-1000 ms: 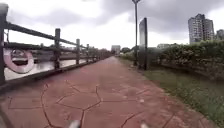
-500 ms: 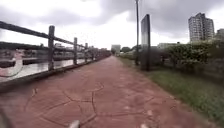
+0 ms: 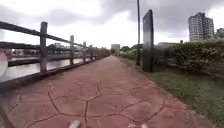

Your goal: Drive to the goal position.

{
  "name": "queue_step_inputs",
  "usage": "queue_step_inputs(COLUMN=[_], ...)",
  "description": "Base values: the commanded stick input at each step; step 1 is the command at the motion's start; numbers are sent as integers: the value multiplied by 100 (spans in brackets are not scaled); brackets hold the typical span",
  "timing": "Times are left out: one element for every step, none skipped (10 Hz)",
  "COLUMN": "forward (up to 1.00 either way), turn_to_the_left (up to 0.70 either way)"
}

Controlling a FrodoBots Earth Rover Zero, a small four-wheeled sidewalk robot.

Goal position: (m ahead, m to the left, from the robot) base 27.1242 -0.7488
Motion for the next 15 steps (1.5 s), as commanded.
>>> queue_step_inputs(forward=[70,70,70,70,70,70,70,70,70,70,70,70,70,70,70], turn_to_the_left=[0,0,0,0,0,0,0,0,0,0,0,0,0,0,0])
